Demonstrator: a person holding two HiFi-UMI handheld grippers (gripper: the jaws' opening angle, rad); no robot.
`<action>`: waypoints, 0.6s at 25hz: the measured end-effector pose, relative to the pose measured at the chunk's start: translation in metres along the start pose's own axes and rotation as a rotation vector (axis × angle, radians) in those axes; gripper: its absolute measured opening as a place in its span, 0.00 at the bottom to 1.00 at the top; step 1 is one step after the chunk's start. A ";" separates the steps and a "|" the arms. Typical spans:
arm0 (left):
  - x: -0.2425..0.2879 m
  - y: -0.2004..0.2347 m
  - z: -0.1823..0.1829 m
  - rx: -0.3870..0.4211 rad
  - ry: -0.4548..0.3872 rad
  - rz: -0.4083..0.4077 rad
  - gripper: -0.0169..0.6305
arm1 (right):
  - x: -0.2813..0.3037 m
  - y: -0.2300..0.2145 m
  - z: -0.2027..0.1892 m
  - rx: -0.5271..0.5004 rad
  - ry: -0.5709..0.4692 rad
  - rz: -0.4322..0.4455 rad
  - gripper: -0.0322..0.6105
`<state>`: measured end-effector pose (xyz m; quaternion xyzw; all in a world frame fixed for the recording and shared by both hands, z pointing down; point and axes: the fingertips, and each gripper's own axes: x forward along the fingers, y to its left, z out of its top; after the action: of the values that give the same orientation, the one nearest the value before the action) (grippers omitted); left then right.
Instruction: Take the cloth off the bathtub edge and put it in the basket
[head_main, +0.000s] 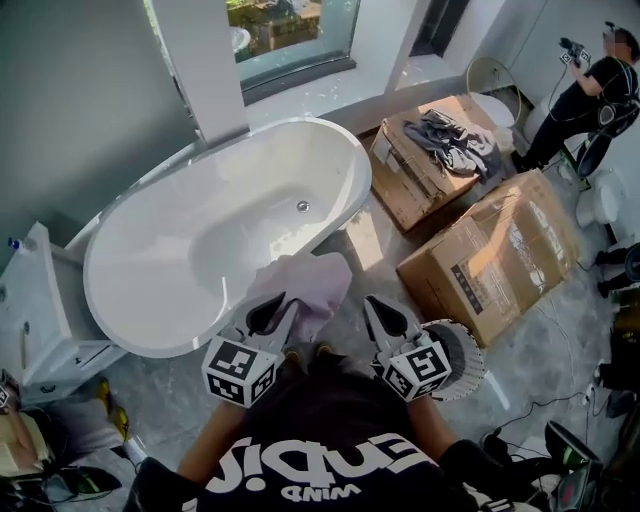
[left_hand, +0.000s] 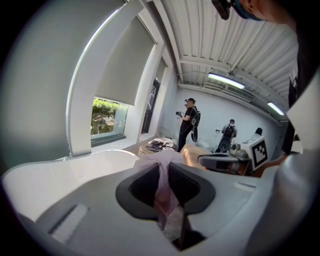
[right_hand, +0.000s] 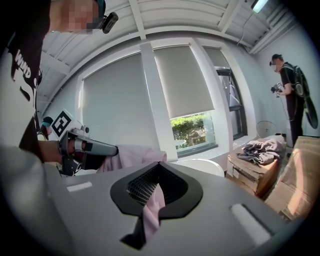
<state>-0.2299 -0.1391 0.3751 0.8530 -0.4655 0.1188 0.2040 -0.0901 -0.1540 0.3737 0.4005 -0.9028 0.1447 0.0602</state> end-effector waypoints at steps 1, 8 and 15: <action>0.002 -0.003 0.001 0.007 0.003 -0.024 0.11 | -0.005 -0.003 -0.002 0.007 -0.002 -0.029 0.06; 0.022 -0.029 0.010 0.073 0.038 -0.182 0.11 | -0.047 -0.011 -0.010 0.044 -0.030 -0.202 0.06; 0.054 -0.094 0.014 0.170 0.081 -0.393 0.11 | -0.122 -0.033 -0.018 0.099 -0.078 -0.443 0.06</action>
<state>-0.1216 -0.1405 0.3618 0.9360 -0.2700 0.1495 0.1693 0.0164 -0.0832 0.3705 0.5965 -0.7863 0.1566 0.0360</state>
